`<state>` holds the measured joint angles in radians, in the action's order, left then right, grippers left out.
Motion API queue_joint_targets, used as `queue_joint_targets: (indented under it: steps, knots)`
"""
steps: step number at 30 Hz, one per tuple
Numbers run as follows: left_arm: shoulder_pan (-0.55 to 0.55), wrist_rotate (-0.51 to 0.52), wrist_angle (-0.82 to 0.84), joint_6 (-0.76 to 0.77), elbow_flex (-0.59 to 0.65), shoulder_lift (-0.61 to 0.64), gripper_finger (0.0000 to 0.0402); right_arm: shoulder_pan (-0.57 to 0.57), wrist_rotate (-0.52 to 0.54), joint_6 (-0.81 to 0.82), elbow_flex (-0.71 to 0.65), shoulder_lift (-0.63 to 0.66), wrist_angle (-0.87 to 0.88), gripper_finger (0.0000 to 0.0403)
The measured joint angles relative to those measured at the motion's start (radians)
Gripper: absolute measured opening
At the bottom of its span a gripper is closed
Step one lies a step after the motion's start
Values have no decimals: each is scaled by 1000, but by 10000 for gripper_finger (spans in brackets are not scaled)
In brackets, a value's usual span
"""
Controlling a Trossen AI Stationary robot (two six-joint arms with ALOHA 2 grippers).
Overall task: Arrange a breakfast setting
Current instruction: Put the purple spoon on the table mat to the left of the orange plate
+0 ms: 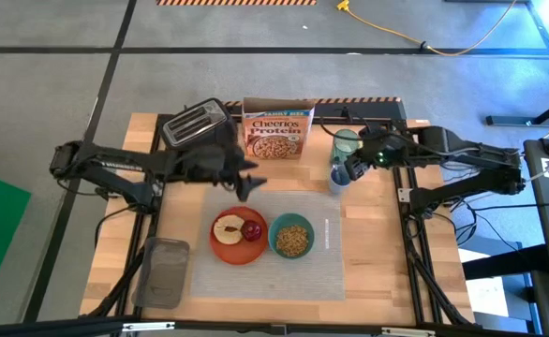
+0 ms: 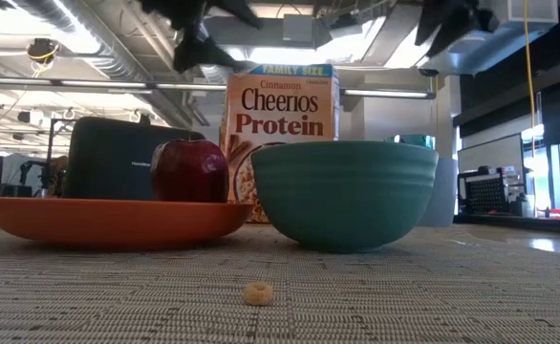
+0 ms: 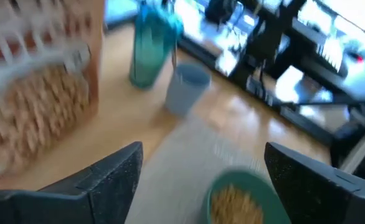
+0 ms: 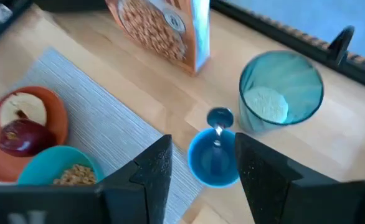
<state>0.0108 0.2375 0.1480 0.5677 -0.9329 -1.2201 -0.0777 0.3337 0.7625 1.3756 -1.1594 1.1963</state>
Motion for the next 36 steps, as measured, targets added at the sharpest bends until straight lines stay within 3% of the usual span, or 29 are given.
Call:
queue_joint_targets:
  steps: [4, 6, 10, 18, 22, 26, 36]
  knots:
    - [70, -41, 82, -48, -111, 2, 311, -64, -90, -41, -95, -3, -81, 166]
    - [79, -46, 127, -106, -152, 2, 302, -75, -117, -158, -137, -6, -133, 166]
    - [78, -62, 169, -208, -211, 2, 288, -75, -117, -499, -159, -12, -170, 166]
    - [74, -98, 184, -230, -227, 1, 284, -75, -122, -1409, -159, -102, -182, 166]
    - [52, -70, 196, -203, -227, 1, 284, -84, -33, -1663, -159, -204, -182, 166]
    - [18, -9, 250, -177, -227, 1, 284, -120, 26, -1761, -159, -288, -174, 166]
    - [-26, 76, 288, -149, -227, 1, 284, -222, -94, -1772, -159, -348, -160, 166]
